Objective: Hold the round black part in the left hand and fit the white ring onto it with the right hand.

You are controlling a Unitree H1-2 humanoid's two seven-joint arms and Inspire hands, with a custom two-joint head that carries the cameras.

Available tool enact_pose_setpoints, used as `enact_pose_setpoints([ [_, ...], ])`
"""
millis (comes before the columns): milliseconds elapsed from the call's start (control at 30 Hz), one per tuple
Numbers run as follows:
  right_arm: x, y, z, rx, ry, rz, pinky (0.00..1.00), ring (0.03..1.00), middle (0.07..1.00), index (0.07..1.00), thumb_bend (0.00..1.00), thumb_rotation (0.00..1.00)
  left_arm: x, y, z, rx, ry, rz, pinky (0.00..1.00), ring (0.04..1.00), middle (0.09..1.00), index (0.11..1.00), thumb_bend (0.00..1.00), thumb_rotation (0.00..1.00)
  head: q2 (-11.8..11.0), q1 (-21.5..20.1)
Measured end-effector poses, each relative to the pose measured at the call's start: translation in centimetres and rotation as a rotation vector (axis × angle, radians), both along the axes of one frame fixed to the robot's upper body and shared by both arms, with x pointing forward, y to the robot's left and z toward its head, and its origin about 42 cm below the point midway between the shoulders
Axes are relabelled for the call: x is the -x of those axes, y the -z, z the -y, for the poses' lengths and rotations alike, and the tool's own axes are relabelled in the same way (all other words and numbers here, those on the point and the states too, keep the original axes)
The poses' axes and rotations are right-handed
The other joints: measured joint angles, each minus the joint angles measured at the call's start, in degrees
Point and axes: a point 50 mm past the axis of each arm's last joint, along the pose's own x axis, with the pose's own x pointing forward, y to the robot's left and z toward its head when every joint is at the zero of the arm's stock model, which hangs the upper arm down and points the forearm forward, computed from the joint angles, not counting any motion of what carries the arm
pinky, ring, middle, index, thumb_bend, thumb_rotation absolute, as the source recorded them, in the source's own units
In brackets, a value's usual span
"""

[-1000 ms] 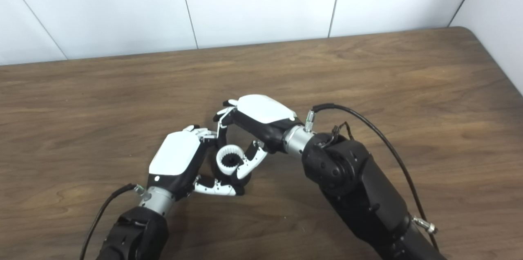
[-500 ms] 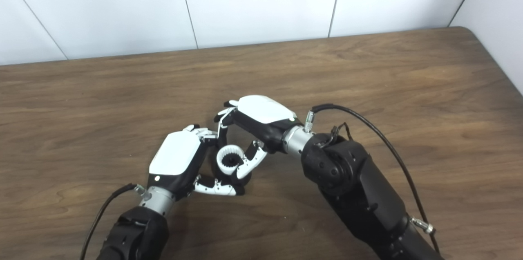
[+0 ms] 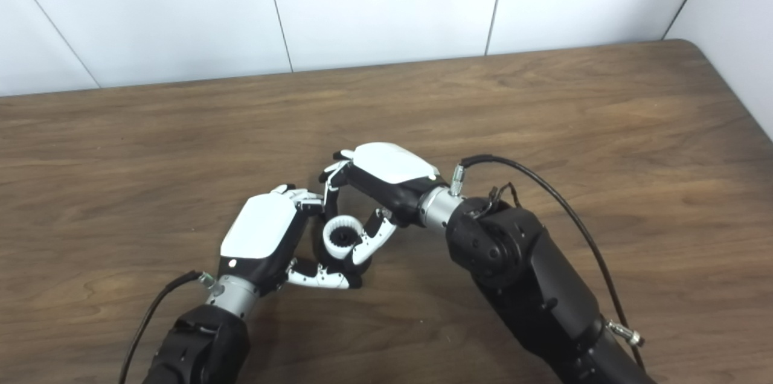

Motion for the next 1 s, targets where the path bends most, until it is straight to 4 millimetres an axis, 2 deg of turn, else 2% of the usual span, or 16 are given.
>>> enact_pose_setpoints([
  [600,0.08,0.36,0.04,0.003,0.002,-0.003,0.89,0.968,0.868,0.492,0.52,0.15,-0.06,-0.04,0.01,0.005,0.002,-0.004,0.92,0.837,0.750,0.485,0.52,0.06,-0.1,0.0],
  [633,0.08,0.36,0.06,0.004,0.001,-0.002,0.88,0.966,0.872,0.561,0.76,0.23,-0.07,-0.04,0.01,0.005,0.002,-0.004,0.93,0.839,0.752,0.485,0.52,0.06,-0.1,0.0],
  [700,0.10,0.37,0.08,0.007,-0.002,0.001,0.88,0.967,0.879,0.609,0.90,0.28,-0.09,-0.05,0.01,0.004,0.002,-0.005,0.93,0.839,0.752,0.485,0.52,0.06,-0.1,0.0],
  [833,0.09,0.43,0.35,0.027,-0.004,0.004,0.89,0.972,0.889,0.651,0.97,0.32,-0.12,-0.07,0.00,0.003,0.002,-0.005,0.92,0.835,0.749,0.485,0.52,0.05,-0.1,0.0],
  [1000,0.09,0.41,0.45,0.032,-0.009,0.009,0.89,0.973,0.891,0.657,0.98,0.32,-0.15,-0.10,0.01,0.002,0.002,-0.004,0.92,0.834,0.749,0.485,0.52,0.05,-0.1,0.0],
])
